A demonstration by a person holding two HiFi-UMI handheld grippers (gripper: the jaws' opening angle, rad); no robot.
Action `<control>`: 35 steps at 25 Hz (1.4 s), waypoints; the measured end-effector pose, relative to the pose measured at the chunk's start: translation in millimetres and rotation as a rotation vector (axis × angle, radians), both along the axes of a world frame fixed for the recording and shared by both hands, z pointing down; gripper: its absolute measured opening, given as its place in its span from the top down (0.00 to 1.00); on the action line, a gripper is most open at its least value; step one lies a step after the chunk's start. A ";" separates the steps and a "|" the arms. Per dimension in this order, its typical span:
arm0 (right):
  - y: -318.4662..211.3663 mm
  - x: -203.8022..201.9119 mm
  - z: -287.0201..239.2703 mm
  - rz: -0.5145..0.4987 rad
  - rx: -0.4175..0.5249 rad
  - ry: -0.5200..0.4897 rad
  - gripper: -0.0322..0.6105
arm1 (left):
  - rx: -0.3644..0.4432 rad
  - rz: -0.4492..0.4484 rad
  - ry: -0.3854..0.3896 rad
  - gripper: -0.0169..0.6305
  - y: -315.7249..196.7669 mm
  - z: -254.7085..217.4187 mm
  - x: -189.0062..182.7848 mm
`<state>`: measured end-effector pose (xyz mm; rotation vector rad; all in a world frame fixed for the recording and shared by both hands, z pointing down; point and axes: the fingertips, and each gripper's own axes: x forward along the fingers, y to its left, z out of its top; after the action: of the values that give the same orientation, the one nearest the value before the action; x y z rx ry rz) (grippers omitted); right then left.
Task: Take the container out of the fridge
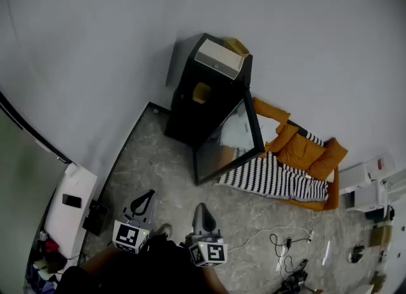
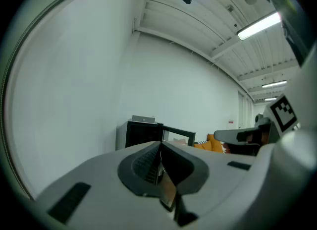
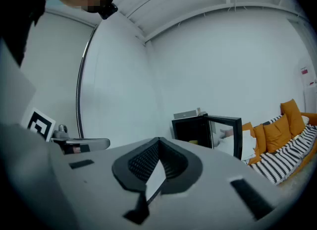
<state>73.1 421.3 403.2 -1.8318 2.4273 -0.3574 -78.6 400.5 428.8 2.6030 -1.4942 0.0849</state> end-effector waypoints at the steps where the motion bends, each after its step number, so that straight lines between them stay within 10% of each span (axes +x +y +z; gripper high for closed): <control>1: 0.6 -0.1 1.3 0.001 -0.002 0.005 0.95 | -0.006 0.003 0.005 0.97 0.3 -1.3 0.6; 35: -32.0 -54.2 7.6 0.093 0.027 0.046 0.95 | -0.062 0.055 0.049 0.97 -20.8 9.4 -61.0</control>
<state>18.9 389.3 410.8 -1.9543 2.3535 -0.2776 -139.6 379.7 438.1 2.5781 -1.3824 0.0718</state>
